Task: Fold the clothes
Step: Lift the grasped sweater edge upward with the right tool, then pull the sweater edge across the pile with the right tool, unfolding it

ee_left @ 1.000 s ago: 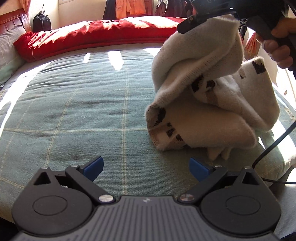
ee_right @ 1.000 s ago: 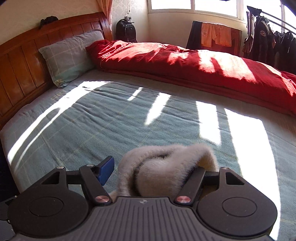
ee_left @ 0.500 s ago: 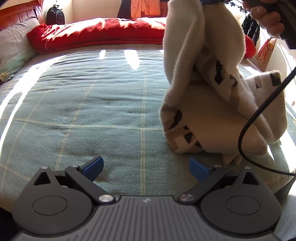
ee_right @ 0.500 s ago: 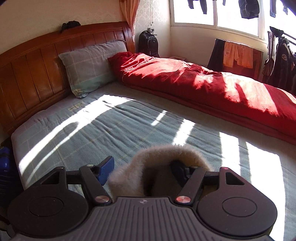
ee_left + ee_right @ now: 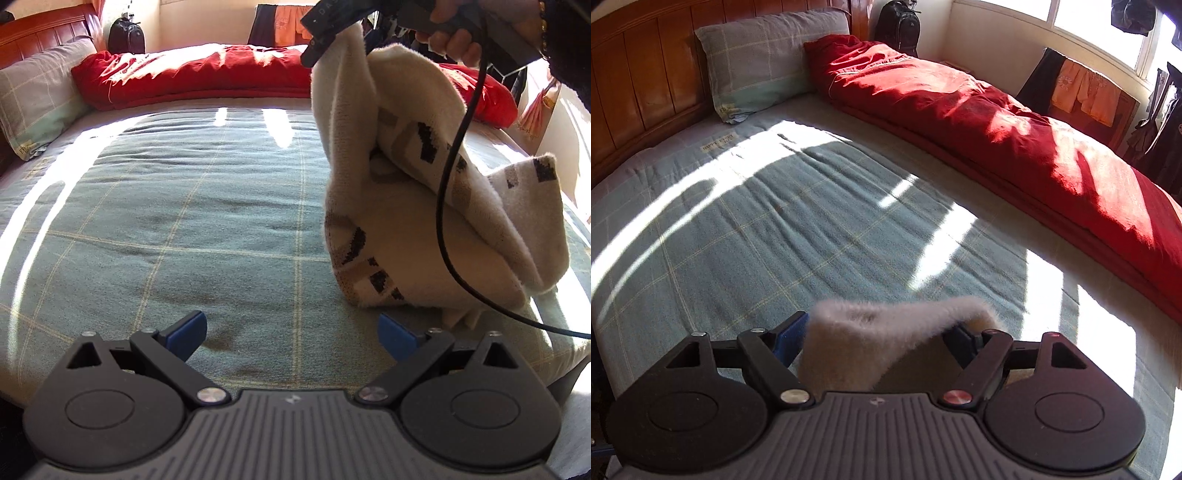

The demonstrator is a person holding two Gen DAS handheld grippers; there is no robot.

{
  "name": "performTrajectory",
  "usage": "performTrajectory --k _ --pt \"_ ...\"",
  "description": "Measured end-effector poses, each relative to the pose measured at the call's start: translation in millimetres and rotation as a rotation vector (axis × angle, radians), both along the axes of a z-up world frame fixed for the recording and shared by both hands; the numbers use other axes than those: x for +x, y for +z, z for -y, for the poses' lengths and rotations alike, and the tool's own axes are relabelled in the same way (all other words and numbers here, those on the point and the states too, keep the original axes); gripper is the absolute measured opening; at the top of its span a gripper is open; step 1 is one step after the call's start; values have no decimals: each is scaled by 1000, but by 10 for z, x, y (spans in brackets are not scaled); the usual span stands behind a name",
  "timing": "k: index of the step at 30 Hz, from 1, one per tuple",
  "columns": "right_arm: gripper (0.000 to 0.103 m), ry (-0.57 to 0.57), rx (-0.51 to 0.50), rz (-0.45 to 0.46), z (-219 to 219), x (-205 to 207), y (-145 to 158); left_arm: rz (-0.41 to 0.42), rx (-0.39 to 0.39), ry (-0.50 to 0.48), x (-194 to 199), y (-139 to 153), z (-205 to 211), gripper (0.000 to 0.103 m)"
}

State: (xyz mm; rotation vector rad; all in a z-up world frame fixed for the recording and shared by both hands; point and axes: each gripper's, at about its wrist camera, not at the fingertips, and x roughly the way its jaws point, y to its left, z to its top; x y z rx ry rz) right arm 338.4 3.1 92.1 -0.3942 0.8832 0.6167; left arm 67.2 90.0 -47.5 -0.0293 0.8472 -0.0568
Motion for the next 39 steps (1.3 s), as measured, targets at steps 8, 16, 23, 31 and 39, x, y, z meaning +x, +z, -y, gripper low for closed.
performTrajectory --k 8,16,23,31,39 --pt "82 83 139 -82 266 -477 470 12 11 4 13 32 -8 99" --pt "81 127 -46 132 867 -1003 457 6 13 -22 35 39 79 99" --pt "80 168 -145 40 1305 -921 -260 -9 12 -56 71 31 192 99" --pt "78 111 -102 -39 1511 -853 -574 -45 28 -55 263 -35 176 99" --pt "74 150 -6 -122 1726 -1400 -536 -56 54 -69 455 -88 265 99"
